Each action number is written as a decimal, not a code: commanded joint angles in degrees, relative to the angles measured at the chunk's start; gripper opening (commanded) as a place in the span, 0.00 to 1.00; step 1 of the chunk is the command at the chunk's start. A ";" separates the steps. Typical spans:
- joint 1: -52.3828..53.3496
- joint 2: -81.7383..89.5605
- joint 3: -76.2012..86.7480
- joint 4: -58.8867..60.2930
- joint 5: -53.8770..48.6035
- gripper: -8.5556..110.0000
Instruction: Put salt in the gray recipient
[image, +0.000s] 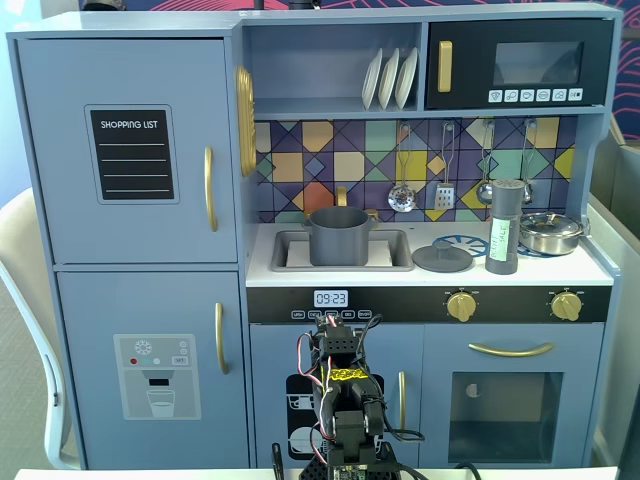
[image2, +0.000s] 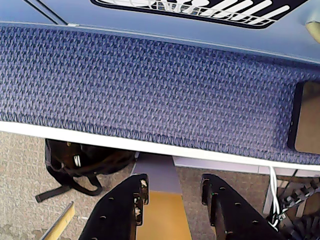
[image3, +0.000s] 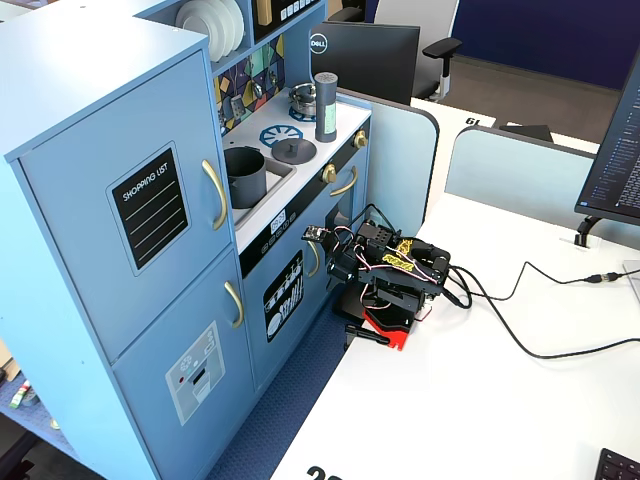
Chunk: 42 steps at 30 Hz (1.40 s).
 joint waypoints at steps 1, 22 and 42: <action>0.62 0.62 -0.26 0.26 0.79 0.12; 0.62 0.62 -0.26 0.26 0.79 0.12; 8.00 -12.57 -18.54 -7.65 1.85 0.07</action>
